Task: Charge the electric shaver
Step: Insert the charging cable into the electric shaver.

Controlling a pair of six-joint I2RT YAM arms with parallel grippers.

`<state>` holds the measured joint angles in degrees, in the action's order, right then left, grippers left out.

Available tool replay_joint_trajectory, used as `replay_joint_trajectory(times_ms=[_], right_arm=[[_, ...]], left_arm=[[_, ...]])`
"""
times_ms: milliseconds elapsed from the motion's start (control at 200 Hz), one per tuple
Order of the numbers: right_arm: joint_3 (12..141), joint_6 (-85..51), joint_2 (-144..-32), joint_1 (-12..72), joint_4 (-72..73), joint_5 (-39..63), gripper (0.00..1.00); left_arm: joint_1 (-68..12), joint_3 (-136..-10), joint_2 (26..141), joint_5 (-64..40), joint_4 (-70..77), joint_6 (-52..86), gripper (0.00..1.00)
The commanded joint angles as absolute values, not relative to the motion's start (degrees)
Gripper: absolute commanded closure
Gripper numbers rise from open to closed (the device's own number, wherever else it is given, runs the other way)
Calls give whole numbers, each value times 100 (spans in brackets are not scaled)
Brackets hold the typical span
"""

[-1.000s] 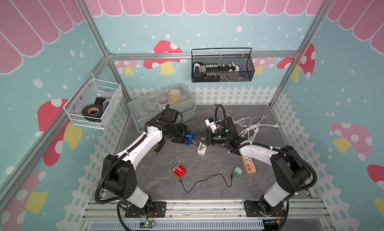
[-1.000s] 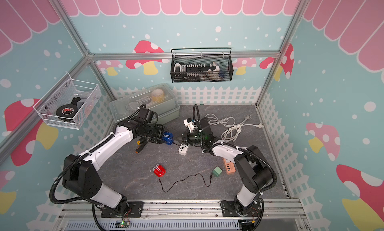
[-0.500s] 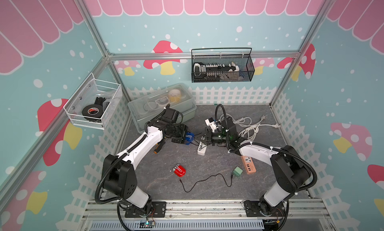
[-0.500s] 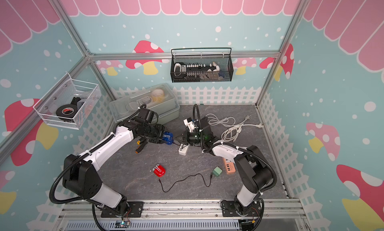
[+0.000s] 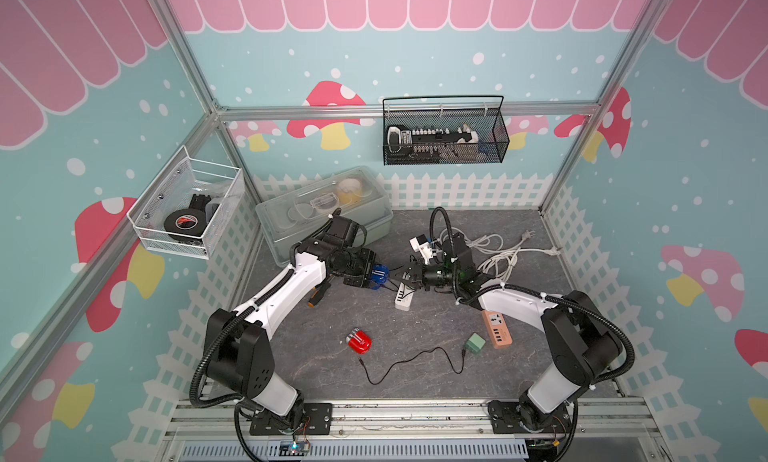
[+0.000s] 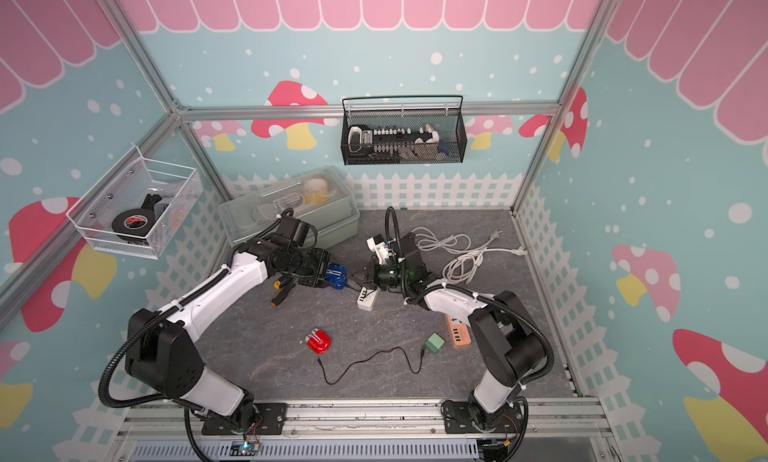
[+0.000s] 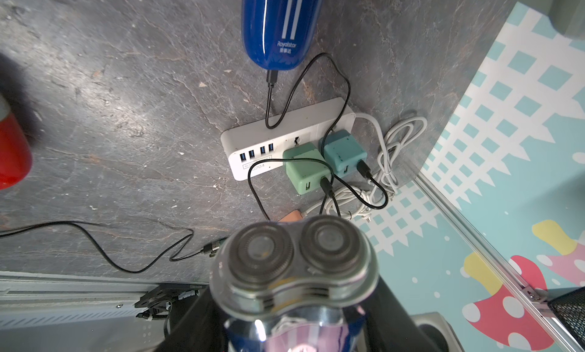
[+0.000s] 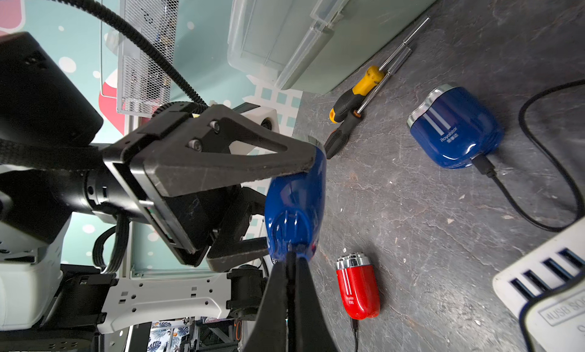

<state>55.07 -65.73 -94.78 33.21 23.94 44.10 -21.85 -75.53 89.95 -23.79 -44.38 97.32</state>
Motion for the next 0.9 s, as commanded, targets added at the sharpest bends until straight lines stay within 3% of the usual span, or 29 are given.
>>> replay_joint_trajectory(times_ms=[0, 220, 535, 895], right_arm=[[5666, -6295, -9451, 3264, 2032, 4308, 100], [5648, -6056, -9406, 3338, 1677, 4266, 100], [6005, -6231, -9750, 3386, 2435, 4612, 100], [6327, -5943, -10084, 3518, 1653, 4627, 100]], left_arm=[[-2213, -7620, 8842, -2383, -4447, 9826, 100], [-2241, -7731, 8903, -2403, -4453, 9817, 100], [-2320, -7809, 8936, -2685, -4430, 9769, 100], [-2607, -7992, 8947, -2823, -4270, 9923, 100]])
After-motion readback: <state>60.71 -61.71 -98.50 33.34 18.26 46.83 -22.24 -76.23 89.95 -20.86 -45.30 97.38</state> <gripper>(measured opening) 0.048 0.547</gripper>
